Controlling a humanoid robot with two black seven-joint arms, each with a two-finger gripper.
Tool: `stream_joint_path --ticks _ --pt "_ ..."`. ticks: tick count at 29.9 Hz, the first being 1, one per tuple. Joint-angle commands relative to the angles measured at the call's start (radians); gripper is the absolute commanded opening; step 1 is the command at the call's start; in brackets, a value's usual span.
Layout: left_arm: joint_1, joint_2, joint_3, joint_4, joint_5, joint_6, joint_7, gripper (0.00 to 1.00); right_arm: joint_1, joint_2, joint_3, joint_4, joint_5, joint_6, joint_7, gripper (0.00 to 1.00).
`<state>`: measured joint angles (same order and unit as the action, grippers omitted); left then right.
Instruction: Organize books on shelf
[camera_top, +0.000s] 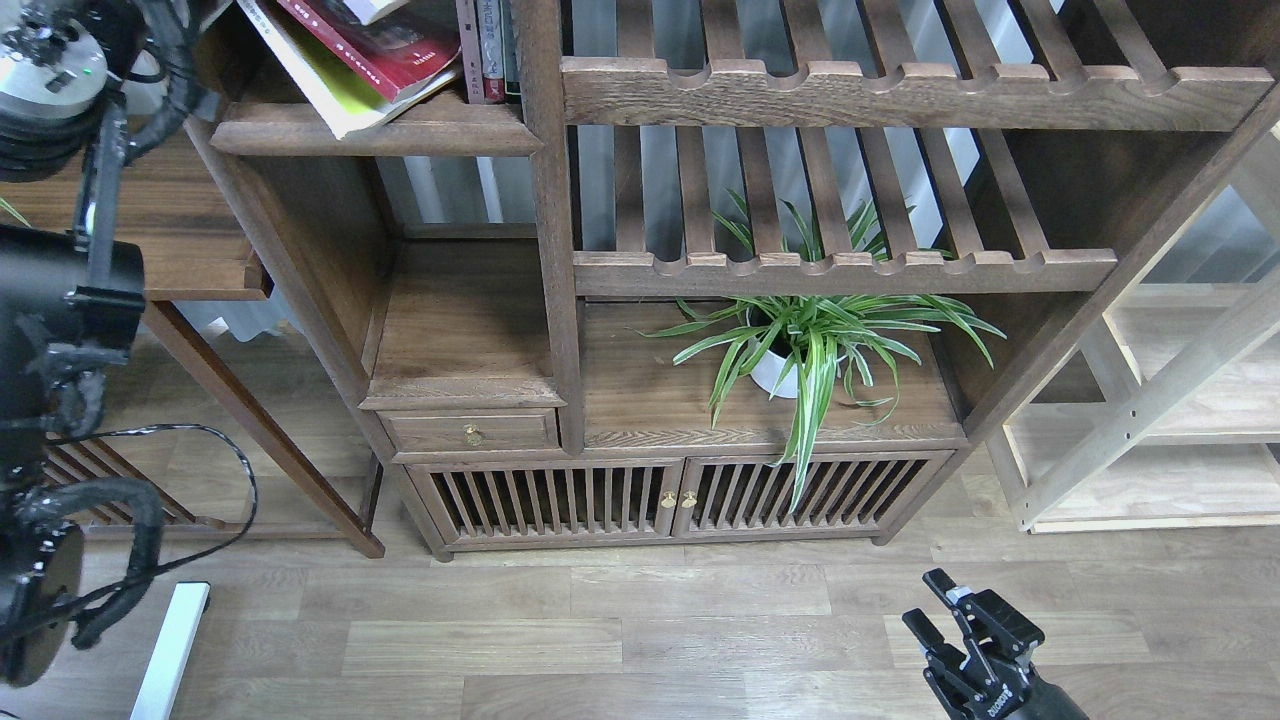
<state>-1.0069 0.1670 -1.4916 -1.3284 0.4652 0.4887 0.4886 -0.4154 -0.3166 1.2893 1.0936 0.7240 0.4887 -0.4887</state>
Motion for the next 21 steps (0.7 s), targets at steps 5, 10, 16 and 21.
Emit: stream_joint_path --ticks 5,10,16,21 --pt "-0.044 0.002 0.042 0.107 0.044 -0.050 0.000 0.09 0.003 0.007 -0.001 0.000 0.003 0.000 0.000 0.64" --pt "-0.113 -0.012 0.102 0.193 0.046 -0.079 0.000 0.09 0.003 0.008 -0.001 0.000 0.014 0.000 0.000 0.65" --pt "-0.171 -0.023 0.180 0.253 0.046 -0.091 0.000 0.09 0.004 0.008 -0.001 0.000 0.028 0.000 0.000 0.65" --pt "-0.174 -0.029 0.220 0.256 0.046 -0.094 0.000 0.09 0.007 0.008 -0.002 0.000 0.037 0.000 0.000 0.65"
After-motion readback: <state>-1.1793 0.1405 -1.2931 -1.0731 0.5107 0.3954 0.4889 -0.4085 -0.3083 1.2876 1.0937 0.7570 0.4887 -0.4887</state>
